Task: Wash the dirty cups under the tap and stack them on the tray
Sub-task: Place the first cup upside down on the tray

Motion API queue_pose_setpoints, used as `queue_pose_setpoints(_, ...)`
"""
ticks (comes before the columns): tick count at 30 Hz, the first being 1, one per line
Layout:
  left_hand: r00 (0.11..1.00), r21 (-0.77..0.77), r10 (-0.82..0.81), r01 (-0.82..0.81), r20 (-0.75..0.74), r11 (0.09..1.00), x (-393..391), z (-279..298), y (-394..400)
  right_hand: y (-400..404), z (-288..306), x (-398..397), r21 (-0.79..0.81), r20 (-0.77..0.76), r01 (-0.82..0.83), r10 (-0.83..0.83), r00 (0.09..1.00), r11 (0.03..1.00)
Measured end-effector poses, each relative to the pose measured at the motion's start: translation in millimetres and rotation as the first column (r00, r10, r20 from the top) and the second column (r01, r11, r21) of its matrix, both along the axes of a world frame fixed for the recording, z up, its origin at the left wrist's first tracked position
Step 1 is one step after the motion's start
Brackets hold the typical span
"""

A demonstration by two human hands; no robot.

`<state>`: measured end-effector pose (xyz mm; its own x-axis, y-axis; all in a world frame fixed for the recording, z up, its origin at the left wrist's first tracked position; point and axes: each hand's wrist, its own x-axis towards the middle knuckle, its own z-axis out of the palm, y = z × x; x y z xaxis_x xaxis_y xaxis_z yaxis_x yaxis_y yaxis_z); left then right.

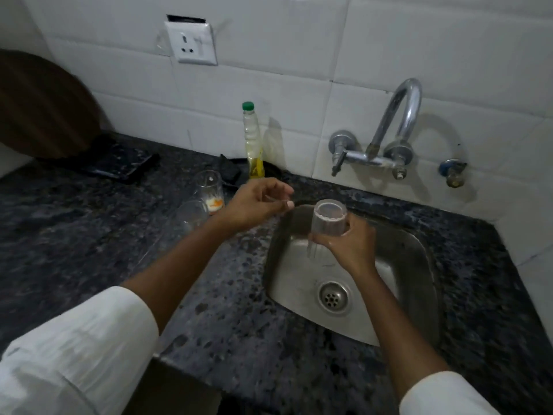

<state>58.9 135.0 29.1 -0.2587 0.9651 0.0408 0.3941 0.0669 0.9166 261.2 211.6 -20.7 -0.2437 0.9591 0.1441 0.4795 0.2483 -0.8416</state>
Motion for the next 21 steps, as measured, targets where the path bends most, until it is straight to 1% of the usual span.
queue_pose_setpoints(2,0.999,-0.024,0.013,-0.014,-0.033,1.0,-26.2,11.6,-19.5,-2.1,10.4,-10.8,-0.01,-0.02,-0.014,0.014,1.0,1.0)
queue_pose_setpoints(4,0.998,-0.043,0.049,-0.05,-0.045,0.998,-54.0,22.2,-40.6,-3.7,24.1,-29.8,0.013,-0.04,-0.054,0.054,0.998,0.998)
queue_pose_setpoints(9,0.973,-0.037,0.224,-0.226,-0.056,0.973,-131.6,38.6,-97.4,-17.3,67.9,-117.4,0.076,-0.083,-0.207,0.213,0.974,0.975)
queue_pose_setpoints(12,0.94,-0.039,0.337,-0.339,-0.051,0.94,-184.0,40.4,-130.5,-30.4,91.0,-193.3,0.084,-0.112,-0.324,0.332,0.936,0.942)
queue_pose_setpoints(15,0.896,-0.048,0.445,-0.445,-0.015,0.894,-246.3,33.7,-158.0,-42.7,99.5,-284.5,0.073,-0.117,-0.421,0.427,0.897,0.904)
queue_pose_setpoints(18,0.84,-0.061,0.541,-0.538,0.046,0.841,-310.9,20.2,-174.2,-53.1,95.0,-379.8,0.064,-0.086,-0.479,0.483,0.872,0.876)
queue_pose_setpoints(21,0.799,-0.096,0.594,-0.587,0.092,0.804,-371.9,0.8,-183.1,-60.5,79.1,-472.7,0.071,-0.06,-0.496,0.5,0.864,0.865)
